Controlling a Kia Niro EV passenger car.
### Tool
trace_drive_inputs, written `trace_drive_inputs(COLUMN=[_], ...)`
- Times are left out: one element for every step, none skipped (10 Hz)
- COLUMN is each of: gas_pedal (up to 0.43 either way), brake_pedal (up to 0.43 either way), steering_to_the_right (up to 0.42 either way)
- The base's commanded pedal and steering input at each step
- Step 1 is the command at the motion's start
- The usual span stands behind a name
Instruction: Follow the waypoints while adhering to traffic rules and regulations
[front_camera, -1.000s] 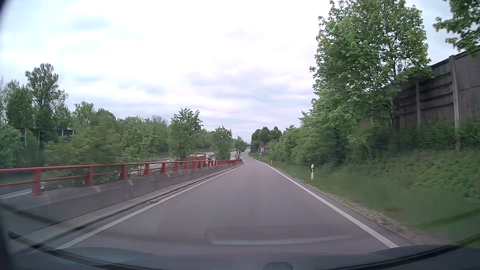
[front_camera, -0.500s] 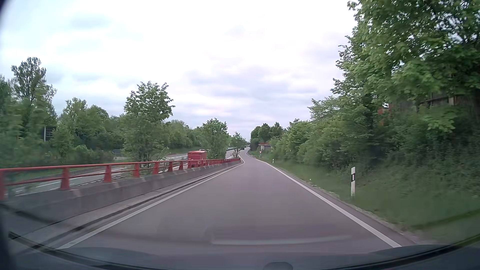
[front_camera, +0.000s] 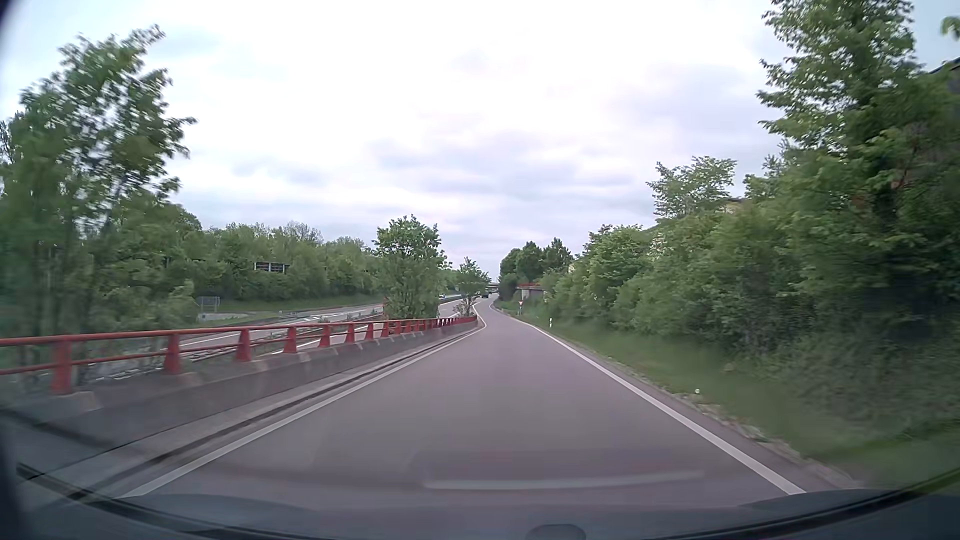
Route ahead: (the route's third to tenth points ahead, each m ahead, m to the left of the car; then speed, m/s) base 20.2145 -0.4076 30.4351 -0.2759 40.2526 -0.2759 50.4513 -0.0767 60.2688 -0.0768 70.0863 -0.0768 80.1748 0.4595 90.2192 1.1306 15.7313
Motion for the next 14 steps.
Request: trace_drive_inputs(gas_pedal=[0.189,0.189,0.189,0.189,0.177,0.177,0.177,0.177,0.169,0.169,0.169,0.169,0.189,0.197], brake_pedal=[0.0,0.0,0.0,0.0,0.0,0.0,0.0,0.0,0.0,0.0,0.0,0.0,0.0,0.0], steering_to_the_right=[0.002,0.002,0.002,0.001,0.0,-0.002,-0.002,-0.002,-0.002,-0.002,-0.002,-0.002,-0.002,-0.002])
